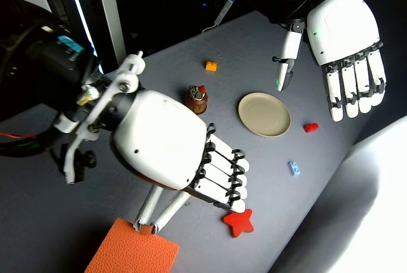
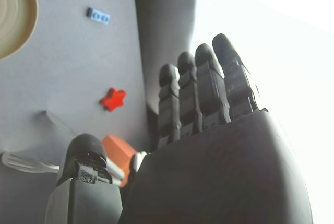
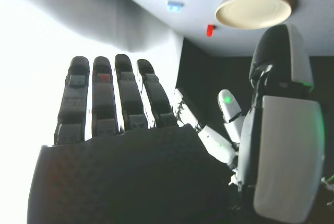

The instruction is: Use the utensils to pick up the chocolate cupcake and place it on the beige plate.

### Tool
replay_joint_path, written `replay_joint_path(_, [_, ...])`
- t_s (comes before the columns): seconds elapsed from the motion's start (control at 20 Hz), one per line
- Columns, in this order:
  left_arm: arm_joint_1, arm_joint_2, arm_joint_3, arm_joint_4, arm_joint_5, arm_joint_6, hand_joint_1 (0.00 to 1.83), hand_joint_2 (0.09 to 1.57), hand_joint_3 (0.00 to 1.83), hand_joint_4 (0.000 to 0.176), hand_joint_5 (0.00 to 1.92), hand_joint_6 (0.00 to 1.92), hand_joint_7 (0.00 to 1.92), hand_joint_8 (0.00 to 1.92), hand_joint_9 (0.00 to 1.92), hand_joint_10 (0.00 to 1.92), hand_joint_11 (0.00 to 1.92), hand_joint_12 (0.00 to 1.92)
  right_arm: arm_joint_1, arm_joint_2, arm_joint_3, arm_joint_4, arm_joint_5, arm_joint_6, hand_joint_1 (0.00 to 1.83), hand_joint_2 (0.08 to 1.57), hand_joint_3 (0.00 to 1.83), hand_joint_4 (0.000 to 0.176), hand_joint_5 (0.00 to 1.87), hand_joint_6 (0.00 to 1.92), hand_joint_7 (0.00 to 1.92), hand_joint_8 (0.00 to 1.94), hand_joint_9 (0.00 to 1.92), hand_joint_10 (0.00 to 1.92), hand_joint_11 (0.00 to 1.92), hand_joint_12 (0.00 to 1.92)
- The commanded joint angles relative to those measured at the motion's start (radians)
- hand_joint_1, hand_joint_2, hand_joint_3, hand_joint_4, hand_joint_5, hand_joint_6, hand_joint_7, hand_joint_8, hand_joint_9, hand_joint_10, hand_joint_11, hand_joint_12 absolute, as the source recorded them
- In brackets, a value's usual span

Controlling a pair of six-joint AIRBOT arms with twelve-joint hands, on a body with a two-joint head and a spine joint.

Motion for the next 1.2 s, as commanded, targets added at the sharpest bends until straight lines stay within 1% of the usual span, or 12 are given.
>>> replay_joint_path(0.0, [-0.012, 0.009, -0.001, 0.052, -0.053, 0.01, 0.02, 1.14, 0.0, 0.0, 0.28, 0.0, 0.26, 0.0, 0.2, 0.0, 0.0, 0.51, 0.01, 0.0, 0.012, -0.023, 0.062, 0.004, 0.54, 0.89, 0.0, 0.0, 0.0, 0.0, 0.0, 0.0, 0.0, 0.0, 0.0, 0.0])
replay_joint_path(0.15, [-0.012, 0.009, -0.001, 0.051, -0.053, 0.011, 0.0, 1.14, 0.0, 0.0, 0.28, 0.0, 0.24, 0.0, 0.19, 0.0, 0.0, 0.5, 0.01, -0.022, 0.042, -0.022, 0.048, 0.006, 0.46, 0.89, 0.0, 0.0, 0.0, 0.0, 0.0, 0.0, 0.0, 0.0, 0.0, 0.0])
replay_joint_path(0.25, [-0.012, 0.009, -0.001, 0.051, -0.055, 0.011, 0.0, 1.14, 0.0, 0.0, 0.27, 0.0, 0.23, 0.0, 0.18, 0.0, 0.0, 0.48, -0.001, -0.038, 0.056, -0.022, 0.028, 0.006, 0.45, 0.88, 0.0, 0.0, 0.0, 0.0, 0.0, 0.0, 0.0, 0.0, 0.0, 0.0])
replay_joint_path(0.35, [-0.012, 0.009, -0.001, 0.051, -0.058, 0.011, 0.02, 1.14, 0.0, 0.0, 0.27, 0.0, 0.25, 0.0, 0.2, 0.0, 0.0, 0.55, -0.022, -0.051, 0.067, -0.022, 0.016, 0.006, 0.44, 0.88, 0.0, 0.0, 0.0, 0.0, 0.0, 0.0, 0.0, 0.0, 0.0, 0.0])
replay_joint_path(0.45, [-0.012, 0.009, -0.001, 0.051, -0.058, 0.011, 0.01, 1.14, 0.0, 0.0, 0.27, 0.0, 0.24, 0.0, 0.19, 0.0, 0.0, 0.56, -0.034, -0.066, 0.09, -0.022, 0.004, 0.008, 0.42, 0.88, 0.0, 0.0, 0.0, 0.0, 0.0, 0.0, 0.0, 0.0, 0.0, 0.0])
replay_joint_path(0.55, [-0.012, 0.009, -0.001, 0.051, -0.059, 0.011, 0.04, 1.13, 0.0, 0.0, 0.29, 0.0, 0.25, 0.0, 0.19, 0.0, 0.0, 0.48, -0.039, -0.075, 0.108, -0.022, 0.003, 0.022, 0.32, 0.87, 0.0, 0.0, 0.0, 0.0, 0.0, 0.0, 0.0, 0.0, 0.0, 0.0])
replay_joint_path(0.65, [-0.012, 0.009, -0.001, 0.052, -0.061, 0.011, 0.03, 1.12, 0.0, 0.0, 0.24, 0.0, 0.22, 0.0, 0.19, 0.0, 0.0, 0.44, -0.042, -0.078, 0.111, -0.022, -0.001, 0.024, 0.33, 0.85, 0.0, 0.0, 0.0, 0.0, 0.0, 0.0, 0.0, 0.0, 0.0, 0.0])
replay_joint_path(0.85, [-0.012, 0.009, -0.001, 0.052, -0.063, 0.011, 0.05, 1.12, 0.0, 0.0, 0.26, 0.01, 0.23, 0.0, 0.2, 0.0, 0.0, 0.54, -0.049, -0.095, 0.13, -0.021, -0.032, 0.033, 0.26, 0.82, 0.0, 0.0, 0.0, 0.0, 0.0, 0.0, 0.0, 0.0, 0.0, 0.0])
replay_joint_path(0.95, [-0.012, 0.009, -0.001, 0.052, -0.067, 0.011, 0.06, 1.12, 0.0, 0.0, 0.27, 0.01, 0.24, 0.0, 0.2, 0.0, 0.0, 0.55, -0.049, -0.102, 0.148, -0.021, -0.035, 0.035, 0.26, 0.82, 0.0, 0.0, 0.0, 0.0, 0.0, 0.0, 0.0, 0.0, 0.0, 0.0])
replay_joint_path(1.0, [-0.012, 0.009, -0.001, 0.052, -0.068, 0.011, 0.06, 1.12, 0.0, 0.0, 0.26, 0.0, 0.22, 0.0, 0.19, 0.0, 0.0, 0.5, -0.05, -0.102, 0.148, -0.021, -0.029, 0.023, 0.25, 0.81, 0.0, 0.0, 0.0, 0.0, 0.0, 0.0, 0.0, 0.0, 0.0, 0.0])
replay_joint_path(1.1, [-0.012, 0.009, -0.001, 0.052, -0.068, 0.011, 0.04, 1.12, 0.0, 0.0, 0.26, 0.0, 0.23, 0.0, 0.19, 0.0, 0.0, 0.5, -0.056, -0.101, 0.148, -0.021, -0.018, -0.001, 0.22, 0.79, 0.0, 0.0, 0.0, 0.0, 0.0, 0.0, 0.0, 0.0, 0.01, 0.0])
replay_joint_path(1.15, [-0.012, 0.009, -0.001, 0.052, -0.068, 0.011, 0.02, 1.13, 0.0, 0.0, 0.21, 0.0, 0.21, 0.0, 0.17, 0.0, 0.0, 0.41, -0.06, -0.101, 0.148, -0.021, -0.013, -0.012, 0.24, 0.79, 0.0, 0.0, 0.0, 0.0, 0.0, 0.0, 0.0, 0.0, 0.01, 0.0])
